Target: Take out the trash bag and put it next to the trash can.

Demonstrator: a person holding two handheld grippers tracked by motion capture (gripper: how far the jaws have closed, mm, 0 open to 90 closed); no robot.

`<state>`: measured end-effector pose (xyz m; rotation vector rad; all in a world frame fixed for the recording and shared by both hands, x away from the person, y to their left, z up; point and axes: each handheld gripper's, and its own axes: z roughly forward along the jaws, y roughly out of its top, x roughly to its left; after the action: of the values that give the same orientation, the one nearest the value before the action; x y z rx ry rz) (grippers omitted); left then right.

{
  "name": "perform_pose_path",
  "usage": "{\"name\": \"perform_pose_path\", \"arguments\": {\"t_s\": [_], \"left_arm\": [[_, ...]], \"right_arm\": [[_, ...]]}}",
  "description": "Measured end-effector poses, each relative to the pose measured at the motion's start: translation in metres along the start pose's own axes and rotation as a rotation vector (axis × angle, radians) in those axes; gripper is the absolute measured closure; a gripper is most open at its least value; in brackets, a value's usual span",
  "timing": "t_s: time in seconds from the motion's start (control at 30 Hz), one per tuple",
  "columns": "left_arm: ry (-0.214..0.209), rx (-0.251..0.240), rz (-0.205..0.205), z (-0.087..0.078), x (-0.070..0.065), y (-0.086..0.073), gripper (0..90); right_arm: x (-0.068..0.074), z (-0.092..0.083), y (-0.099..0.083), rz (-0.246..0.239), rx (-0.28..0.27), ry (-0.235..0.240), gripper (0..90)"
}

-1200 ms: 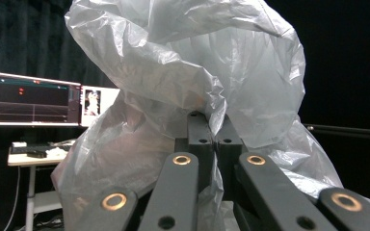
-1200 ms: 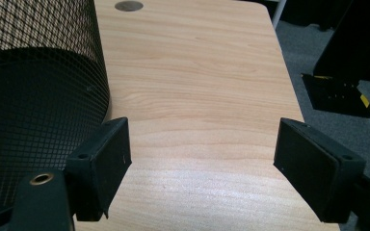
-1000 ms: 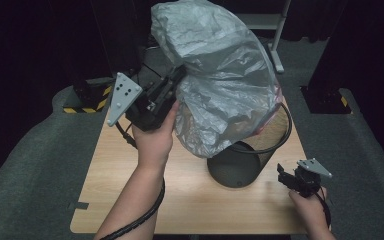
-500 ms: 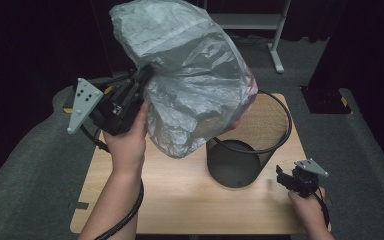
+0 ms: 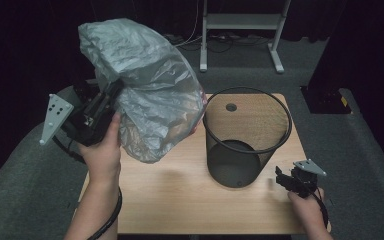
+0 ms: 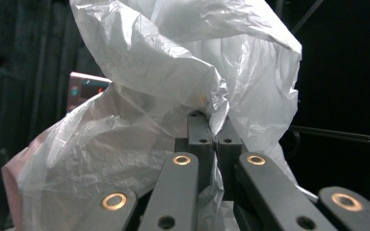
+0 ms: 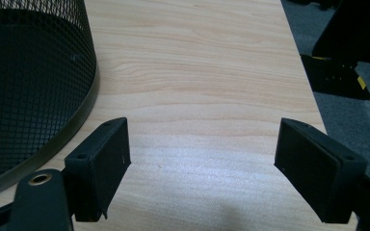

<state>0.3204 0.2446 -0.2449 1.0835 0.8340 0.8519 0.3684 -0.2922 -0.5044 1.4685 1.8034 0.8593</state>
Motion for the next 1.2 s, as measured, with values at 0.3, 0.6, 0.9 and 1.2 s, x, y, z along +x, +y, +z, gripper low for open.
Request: {"name": "perform_pose_path", "arguments": {"t_s": [0.3, 0.6, 0.9, 1.2], "left_arm": [[0.076, 0.098, -0.029, -0.015, 0.03, -0.041, 88.8], [0.127, 0.211, -0.045, -0.023, 0.051, -0.082, 88.9], [0.143, 0.306, -0.035, -0.015, 0.055, -0.106, 88.8], [0.144, 0.383, 0.007, 0.021, 0.052, -0.117, 88.9]], "right_arm": [[0.001, 0.003, -0.003, -0.002, 0.023, 0.015, 19.7], [0.002, 0.002, -0.003, -0.002, 0.025, 0.012, 19.7], [0.0, 0.001, -0.003, 0.0, 0.023, 0.012, 19.7], [-0.003, 0.0, -0.003, 0.003, 0.018, 0.012, 19.7]]}}
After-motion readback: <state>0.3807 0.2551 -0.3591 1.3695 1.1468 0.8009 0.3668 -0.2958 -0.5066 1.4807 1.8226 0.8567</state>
